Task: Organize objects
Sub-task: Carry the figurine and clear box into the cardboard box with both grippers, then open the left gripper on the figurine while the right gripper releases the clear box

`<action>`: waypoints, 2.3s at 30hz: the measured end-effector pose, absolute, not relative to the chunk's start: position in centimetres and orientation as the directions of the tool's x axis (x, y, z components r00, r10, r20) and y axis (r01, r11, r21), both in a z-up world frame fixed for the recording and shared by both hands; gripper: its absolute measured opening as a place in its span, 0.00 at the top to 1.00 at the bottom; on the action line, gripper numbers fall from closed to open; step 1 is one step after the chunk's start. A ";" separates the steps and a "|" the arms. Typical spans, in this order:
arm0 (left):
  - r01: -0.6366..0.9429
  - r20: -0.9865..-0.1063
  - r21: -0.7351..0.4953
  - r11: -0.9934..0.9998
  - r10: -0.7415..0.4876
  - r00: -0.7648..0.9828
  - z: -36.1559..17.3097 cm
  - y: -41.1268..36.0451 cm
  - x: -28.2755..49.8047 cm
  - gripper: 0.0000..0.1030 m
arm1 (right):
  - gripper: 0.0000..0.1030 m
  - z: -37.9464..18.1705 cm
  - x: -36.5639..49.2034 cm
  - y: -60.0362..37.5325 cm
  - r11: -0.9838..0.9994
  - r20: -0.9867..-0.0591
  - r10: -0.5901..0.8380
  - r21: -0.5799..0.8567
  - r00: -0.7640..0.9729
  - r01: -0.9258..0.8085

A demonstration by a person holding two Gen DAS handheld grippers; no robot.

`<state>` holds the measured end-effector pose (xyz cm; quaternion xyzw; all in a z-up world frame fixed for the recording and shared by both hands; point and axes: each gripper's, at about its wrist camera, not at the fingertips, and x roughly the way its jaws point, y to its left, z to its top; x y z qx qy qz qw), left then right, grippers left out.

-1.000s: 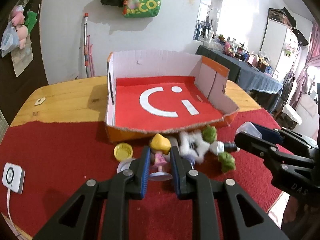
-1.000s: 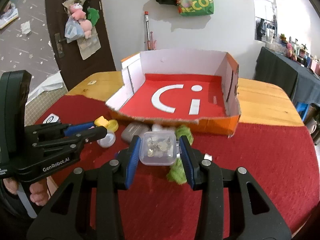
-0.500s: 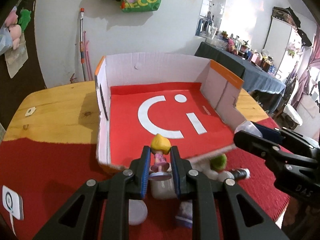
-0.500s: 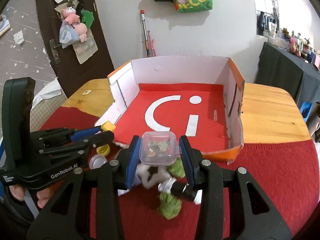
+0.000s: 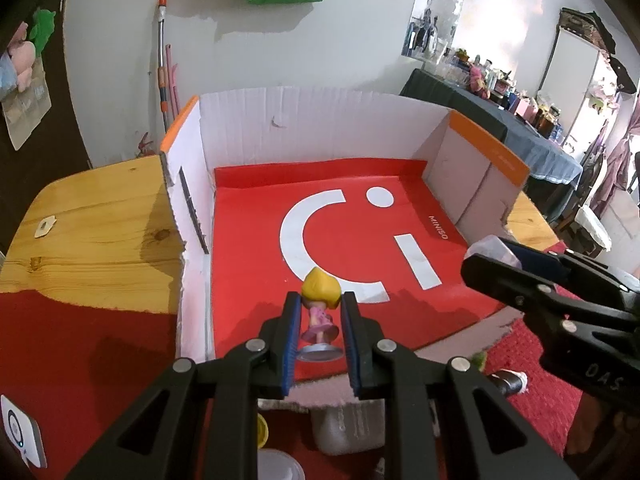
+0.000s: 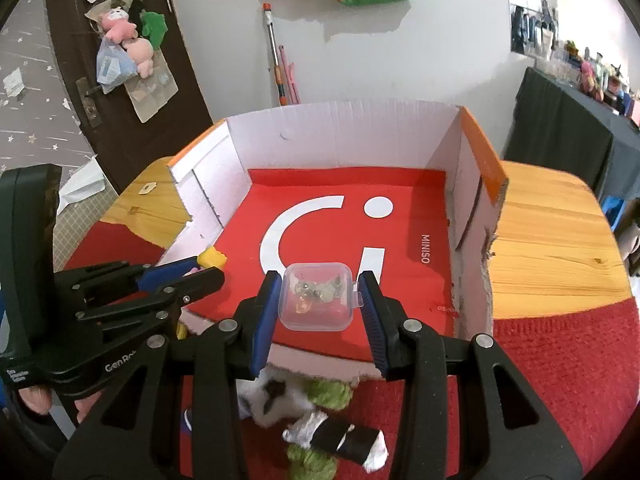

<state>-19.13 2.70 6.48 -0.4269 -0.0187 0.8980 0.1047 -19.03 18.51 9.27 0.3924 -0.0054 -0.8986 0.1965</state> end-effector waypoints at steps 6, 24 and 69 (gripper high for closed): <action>-0.169 -0.783 -0.128 -0.977 0.204 -0.588 5.5 2.6 -20.5 0.80 | 0.63 7.8 -21.3 18.4 -0.928 -0.730 -0.345 0.172 -0.590 0.330; -0.157 -0.825 -0.116 -0.981 0.183 -0.534 3.0 2.5 -22.3 0.80 | 0.63 4.1 -23.5 17.7 -0.941 -0.811 -0.282 0.128 -0.512 0.314; -0.151 -0.819 -0.131 -0.980 0.193 -0.540 3.3 2.4 -22.3 0.69 | 0.53 4.2 -23.3 17.9 -0.937 -0.801 -0.296 0.139 -0.520 0.320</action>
